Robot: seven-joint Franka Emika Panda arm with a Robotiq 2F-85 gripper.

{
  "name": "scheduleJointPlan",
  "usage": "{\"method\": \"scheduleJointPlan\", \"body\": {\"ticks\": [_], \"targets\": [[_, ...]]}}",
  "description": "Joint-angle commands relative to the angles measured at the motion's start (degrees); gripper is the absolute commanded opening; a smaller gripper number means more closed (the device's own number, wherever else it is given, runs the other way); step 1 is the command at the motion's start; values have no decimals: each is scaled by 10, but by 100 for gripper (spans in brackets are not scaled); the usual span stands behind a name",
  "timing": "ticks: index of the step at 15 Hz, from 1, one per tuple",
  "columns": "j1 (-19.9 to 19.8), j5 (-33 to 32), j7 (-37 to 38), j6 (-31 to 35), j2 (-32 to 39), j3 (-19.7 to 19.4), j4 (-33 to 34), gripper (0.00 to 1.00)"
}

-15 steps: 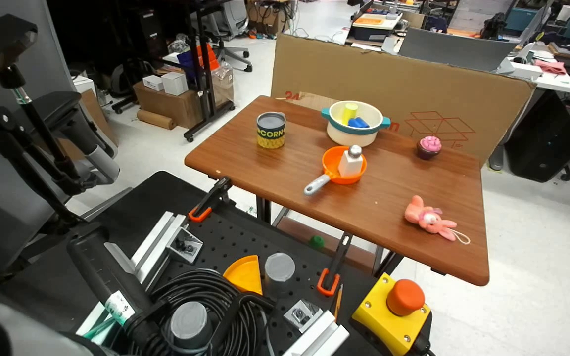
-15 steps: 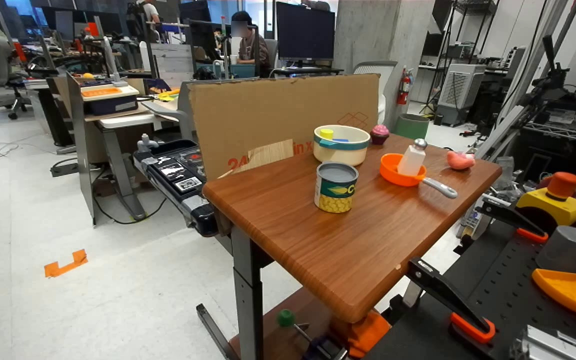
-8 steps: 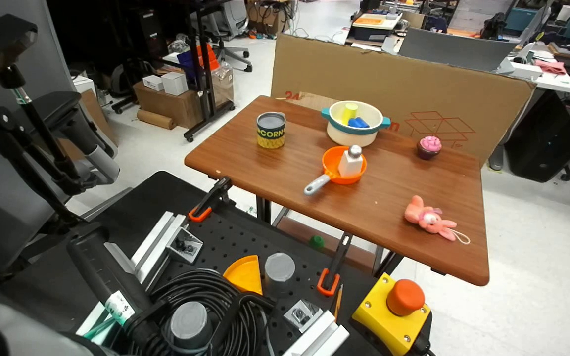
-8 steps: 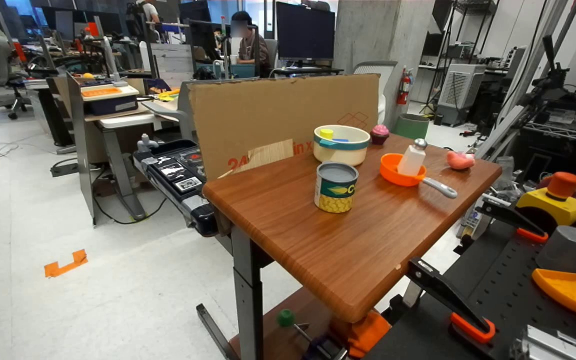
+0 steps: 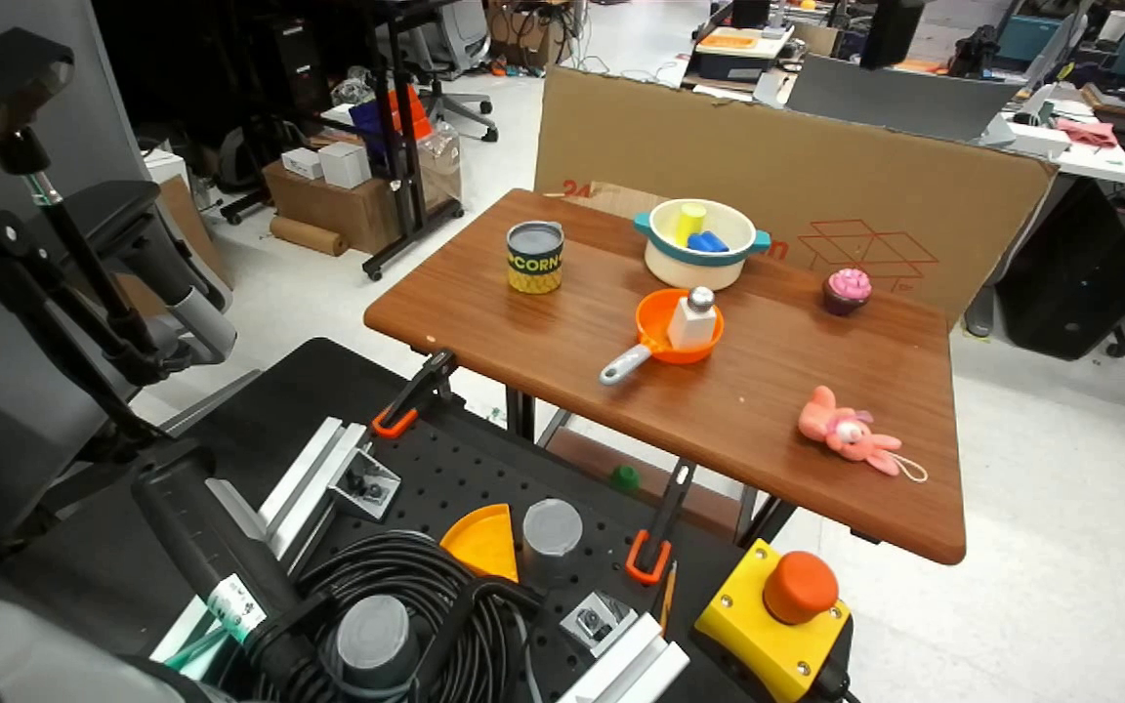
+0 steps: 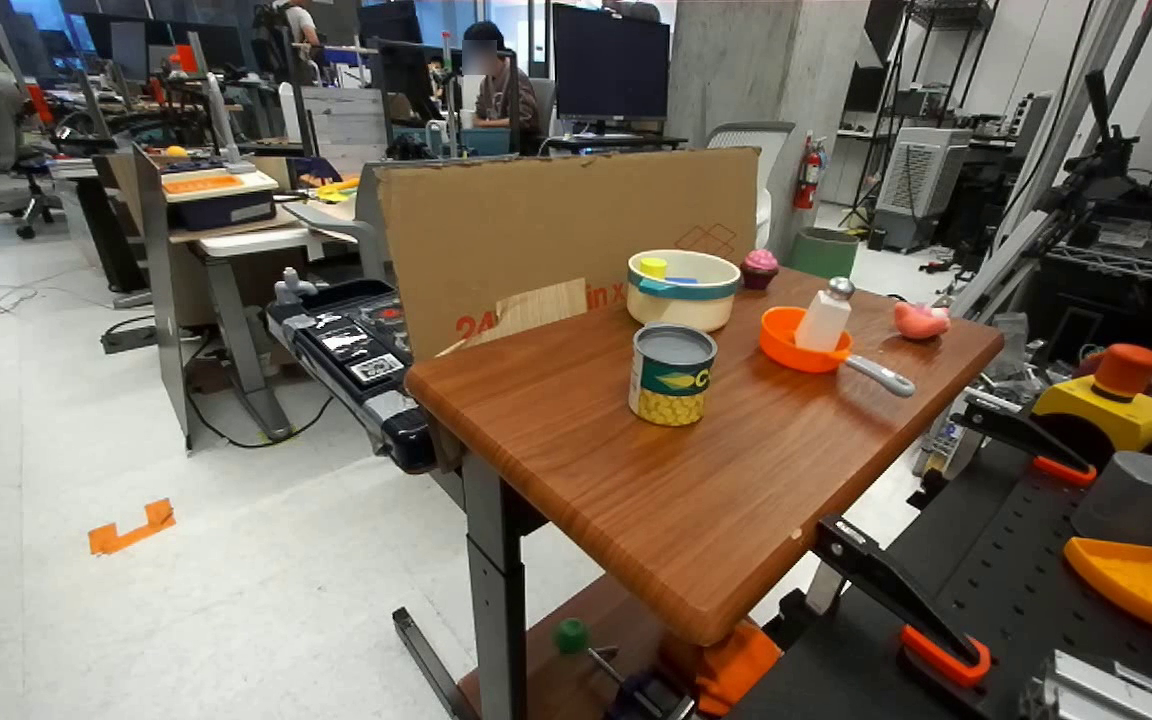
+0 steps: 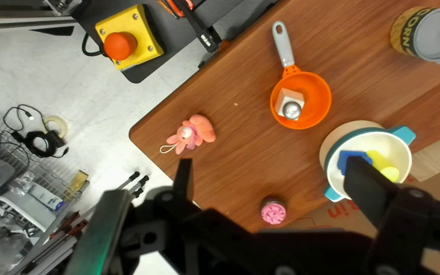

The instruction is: Remove the shaker from the pot

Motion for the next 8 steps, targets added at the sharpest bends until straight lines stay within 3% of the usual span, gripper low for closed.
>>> {"method": "scheduleJointPlan", "body": {"ticks": [1, 8], "targets": [[-5, -18, -1, 7, 48, -2, 26, 100], [13, -10, -25, 3, 153, -10, 74, 100]]}}
